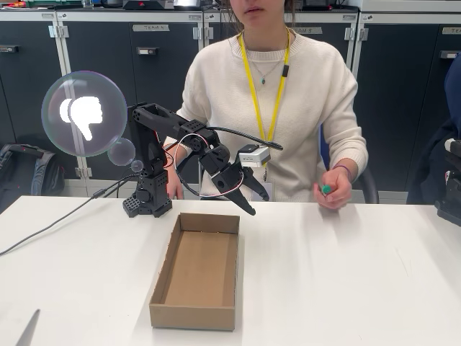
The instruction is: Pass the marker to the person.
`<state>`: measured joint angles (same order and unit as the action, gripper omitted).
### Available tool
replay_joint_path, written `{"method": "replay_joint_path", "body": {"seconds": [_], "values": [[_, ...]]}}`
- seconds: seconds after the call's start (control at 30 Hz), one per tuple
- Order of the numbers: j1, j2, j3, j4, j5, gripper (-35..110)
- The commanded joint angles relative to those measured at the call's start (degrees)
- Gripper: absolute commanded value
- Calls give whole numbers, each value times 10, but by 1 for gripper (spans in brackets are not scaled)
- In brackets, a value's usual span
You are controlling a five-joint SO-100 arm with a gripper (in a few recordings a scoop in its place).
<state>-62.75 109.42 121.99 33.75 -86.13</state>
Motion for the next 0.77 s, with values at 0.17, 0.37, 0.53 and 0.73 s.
{"method": "replay_joint_path", "body": {"seconds": [0.17, 0.37, 0.53, 0.73], "values": [[5, 10, -1, -14, 2, 39], [9, 7, -1, -16, -1, 39], [11, 9, 1, -18, -1, 39], [10, 11, 6, -19, -1, 39]]}}
